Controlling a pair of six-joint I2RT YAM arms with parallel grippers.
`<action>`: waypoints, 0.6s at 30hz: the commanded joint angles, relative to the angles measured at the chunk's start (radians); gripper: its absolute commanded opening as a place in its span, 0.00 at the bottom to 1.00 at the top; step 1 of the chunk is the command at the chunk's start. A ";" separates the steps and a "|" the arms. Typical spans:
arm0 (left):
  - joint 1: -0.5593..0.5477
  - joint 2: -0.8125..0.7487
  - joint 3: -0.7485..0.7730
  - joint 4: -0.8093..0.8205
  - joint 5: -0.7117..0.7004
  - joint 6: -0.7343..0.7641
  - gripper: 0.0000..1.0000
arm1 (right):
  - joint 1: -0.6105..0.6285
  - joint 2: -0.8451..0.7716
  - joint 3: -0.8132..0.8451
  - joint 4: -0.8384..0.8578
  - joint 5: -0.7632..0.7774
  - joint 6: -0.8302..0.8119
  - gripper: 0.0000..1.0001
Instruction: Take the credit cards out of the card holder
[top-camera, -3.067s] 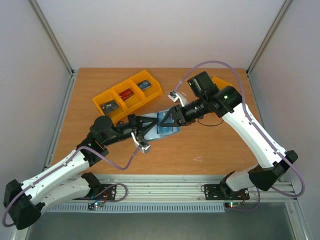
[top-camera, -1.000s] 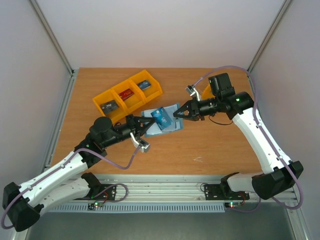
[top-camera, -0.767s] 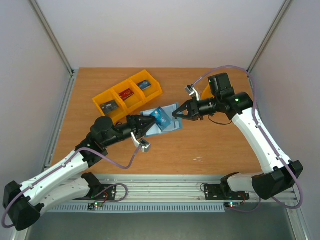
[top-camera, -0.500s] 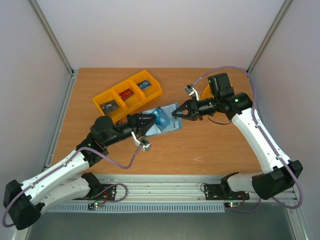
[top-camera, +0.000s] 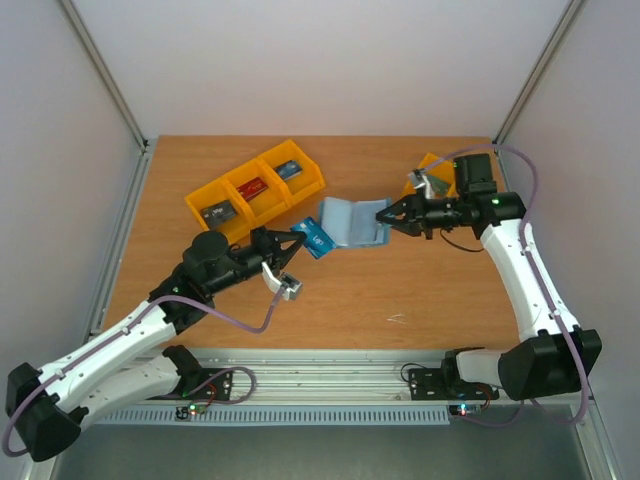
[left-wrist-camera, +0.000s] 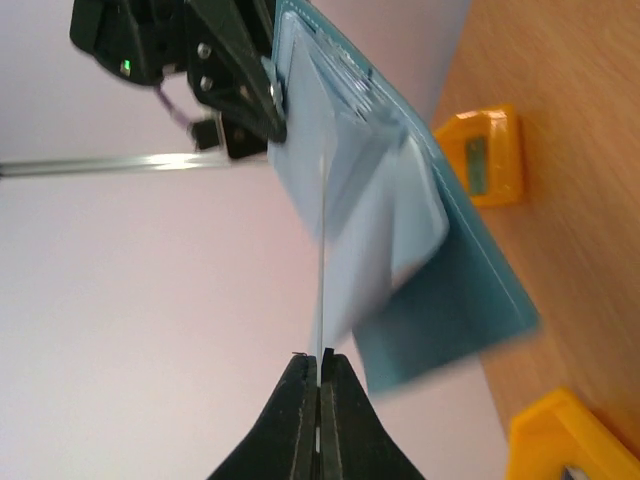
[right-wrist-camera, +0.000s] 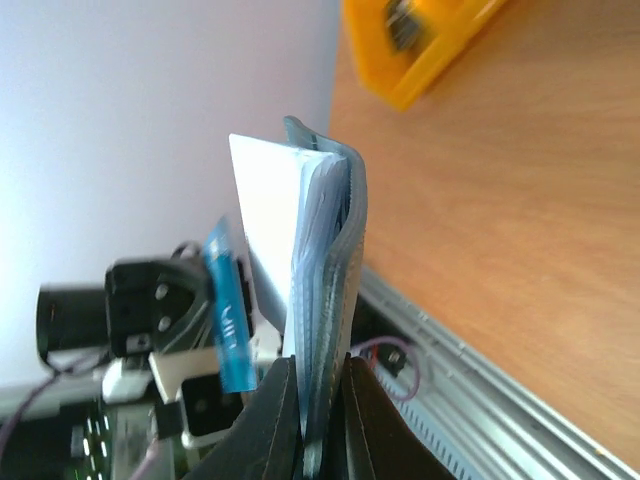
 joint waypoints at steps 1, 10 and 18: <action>0.018 -0.020 0.023 -0.099 -0.114 -0.016 0.00 | -0.143 -0.027 -0.076 -0.010 0.012 -0.006 0.01; 0.099 0.146 0.215 -0.300 -0.252 -0.326 0.00 | -0.154 0.015 -0.100 -0.074 0.116 -0.108 0.01; 0.138 0.555 0.620 -0.623 -0.463 -0.610 0.00 | -0.154 0.103 -0.065 -0.023 0.054 -0.145 0.01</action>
